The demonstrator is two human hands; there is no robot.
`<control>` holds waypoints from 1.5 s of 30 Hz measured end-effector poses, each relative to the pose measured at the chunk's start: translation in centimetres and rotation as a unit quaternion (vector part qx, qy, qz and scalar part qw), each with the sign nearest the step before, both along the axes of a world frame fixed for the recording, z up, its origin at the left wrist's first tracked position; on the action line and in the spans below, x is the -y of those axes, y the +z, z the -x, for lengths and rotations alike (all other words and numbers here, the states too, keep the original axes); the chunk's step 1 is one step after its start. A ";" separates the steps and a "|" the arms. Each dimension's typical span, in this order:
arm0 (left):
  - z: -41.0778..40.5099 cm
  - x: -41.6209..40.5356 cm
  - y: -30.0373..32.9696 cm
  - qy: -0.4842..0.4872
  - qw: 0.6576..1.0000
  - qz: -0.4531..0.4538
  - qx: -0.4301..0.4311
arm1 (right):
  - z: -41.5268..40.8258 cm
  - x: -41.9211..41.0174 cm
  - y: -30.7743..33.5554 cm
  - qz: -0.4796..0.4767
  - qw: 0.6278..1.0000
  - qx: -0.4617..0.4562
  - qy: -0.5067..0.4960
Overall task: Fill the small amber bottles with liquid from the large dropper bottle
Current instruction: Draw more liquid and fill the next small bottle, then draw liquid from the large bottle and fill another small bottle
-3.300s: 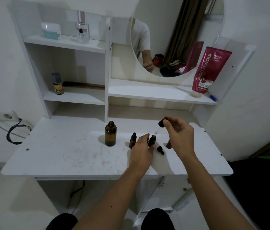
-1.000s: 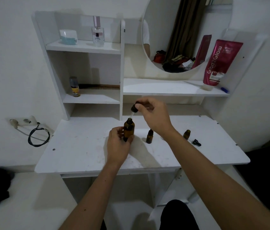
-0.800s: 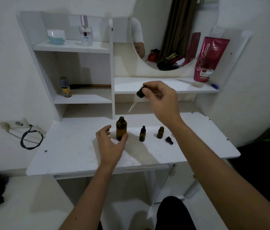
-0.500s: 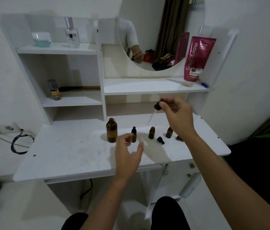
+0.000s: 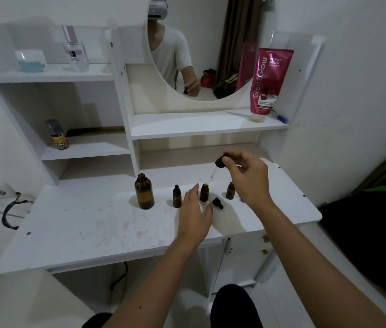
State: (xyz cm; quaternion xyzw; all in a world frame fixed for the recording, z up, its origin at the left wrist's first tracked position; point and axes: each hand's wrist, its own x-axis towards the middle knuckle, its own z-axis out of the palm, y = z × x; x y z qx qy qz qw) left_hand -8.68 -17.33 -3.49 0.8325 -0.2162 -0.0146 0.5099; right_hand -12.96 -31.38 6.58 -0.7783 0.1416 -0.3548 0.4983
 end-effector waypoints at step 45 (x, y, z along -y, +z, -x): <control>-1.5 1.1 -1.0 0.026 1.000 0.012 -0.002 | -0.4 -1.6 0.5 -0.006 1.000 -0.017 0.007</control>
